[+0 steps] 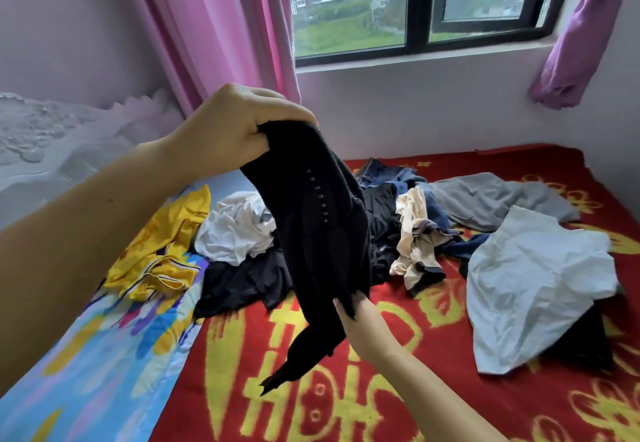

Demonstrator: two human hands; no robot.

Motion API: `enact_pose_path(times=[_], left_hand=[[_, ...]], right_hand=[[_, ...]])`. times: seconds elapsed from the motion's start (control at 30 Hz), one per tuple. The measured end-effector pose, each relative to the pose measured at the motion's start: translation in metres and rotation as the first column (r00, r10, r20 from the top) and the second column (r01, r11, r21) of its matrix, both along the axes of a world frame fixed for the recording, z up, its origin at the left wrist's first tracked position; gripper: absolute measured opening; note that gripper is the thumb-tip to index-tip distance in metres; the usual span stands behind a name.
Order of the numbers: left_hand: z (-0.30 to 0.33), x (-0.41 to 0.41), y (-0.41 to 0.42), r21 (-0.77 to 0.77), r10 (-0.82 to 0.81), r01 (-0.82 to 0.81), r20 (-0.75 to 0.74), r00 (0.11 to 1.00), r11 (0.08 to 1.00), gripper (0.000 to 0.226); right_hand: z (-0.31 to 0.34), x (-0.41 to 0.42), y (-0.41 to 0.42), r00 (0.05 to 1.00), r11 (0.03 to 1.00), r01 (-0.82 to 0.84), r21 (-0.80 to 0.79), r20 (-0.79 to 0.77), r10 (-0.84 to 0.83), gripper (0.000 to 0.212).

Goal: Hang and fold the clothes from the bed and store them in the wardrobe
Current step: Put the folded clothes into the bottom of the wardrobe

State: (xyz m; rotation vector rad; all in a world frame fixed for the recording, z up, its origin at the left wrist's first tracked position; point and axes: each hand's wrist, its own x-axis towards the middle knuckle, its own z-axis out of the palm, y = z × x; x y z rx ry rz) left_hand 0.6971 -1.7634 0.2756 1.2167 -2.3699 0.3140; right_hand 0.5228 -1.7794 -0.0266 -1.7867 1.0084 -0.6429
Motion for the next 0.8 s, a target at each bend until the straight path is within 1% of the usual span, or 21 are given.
enact_pose_path(times=[0.07,0.1,0.17,0.23,0.27,0.3,0.33,0.37,0.4,0.43,0.47,0.5,0.57,0.63,0.67,0.73,0.8], left_hand=[[0.005,0.010,-0.001,-0.002,0.058,-0.058,0.017,0.998,0.998,0.045],[0.007,0.017,-0.001,-0.002,0.093,-0.093,0.024,0.995,0.996,0.043],[0.007,0.032,-0.002,-0.005,0.158,-0.158,0.032,0.987,0.987,0.036],[0.001,0.047,-0.004,-0.003,0.221,-0.221,0.029,0.975,0.975,0.028],[-0.003,0.053,-0.005,-0.002,0.244,-0.245,0.021,0.969,0.970,0.025],[-0.007,0.057,-0.007,-0.004,0.255,-0.255,0.009,0.967,0.967,0.025],[-0.011,0.059,-0.010,-0.014,0.251,-0.251,-0.004,0.968,0.968,0.026],[-0.012,0.058,-0.014,-0.033,0.239,-0.239,-0.014,0.971,0.970,0.027],[-0.012,0.054,-0.018,-0.055,0.218,-0.219,-0.024,0.976,0.974,0.028],[-0.011,0.050,-0.023,-0.073,0.194,-0.195,-0.027,0.981,0.978,0.027],[-0.009,0.045,-0.027,-0.080,0.164,-0.165,-0.025,0.986,0.983,0.026],[-0.008,0.041,-0.031,-0.075,0.130,-0.132,-0.029,0.991,0.988,0.025],[-0.007,0.039,-0.039,-0.047,0.086,-0.089,-0.054,0.995,0.995,0.022],[-0.011,0.044,-0.045,-0.022,0.083,-0.084,-0.049,0.995,0.996,0.023],[-0.014,0.049,-0.048,-0.005,0.097,-0.098,-0.034,0.995,0.995,0.023],[-0.023,0.062,-0.052,0.023,0.152,-0.152,0.018,0.988,0.988,0.022],[-0.037,0.079,-0.058,0.040,0.248,-0.252,0.090,0.965,0.967,0.015]], right_hand=[[0.000,-0.004,-0.002,0.991,0.998,0.058,0.017,0.117,-0.059,0.017],[-0.002,-0.010,-0.005,0.980,0.995,0.096,0.010,0.174,-0.096,0.021],[-0.003,-0.029,-0.013,0.952,0.976,0.206,-0.070,0.245,-0.183,0.032],[0.002,-0.052,-0.023,0.923,0.947,0.292,-0.134,0.297,-0.243,0.032],[0.006,-0.063,-0.027,0.916,0.945,0.296,-0.142,0.323,-0.239,0.030],[0.009,-0.074,-0.031,0.923,0.952,0.267,-0.150,0.323,-0.208,0.029],[0.011,-0.082,-0.033,0.946,0.965,0.204,-0.162,0.285,-0.152,0.028],[0.010,-0.089,-0.035,0.977,0.979,0.116,-0.170,0.196,-0.082,0.026],[0.007,-0.096,-0.037,0.998,0.986,0.017,-0.165,0.061,-0.007,0.019],[0.001,-0.101,-0.038,0.994,0.988,-0.083,-0.133,-0.086,0.072,0.011],[-0.006,-0.104,-0.039,0.968,0.984,-0.156,-0.083,-0.213,0.135,0.010],[-0.013,-0.108,-0.040,0.936,0.981,-0.190,-0.030,-0.306,0.172,0.013],[-0.028,-0.117,-0.048,0.866,0.977,-0.209,0.031,-0.459,0.200,0.021],[-0.039,-0.125,-0.060,0.799,0.976,-0.216,-0.007,-0.577,0.173,0.025],[-0.044,-0.130,-0.067,0.787,0.979,-0.196,-0.054,-0.605,0.124,0.026],[-0.042,-0.140,-0.089,0.780,0.971,-0.114,-0.209,-0.625,-0.043,0.026],[-0.026,-0.148,-0.116,0.735,0.914,-0.040,-0.403,-0.632,-0.246,0.027]])
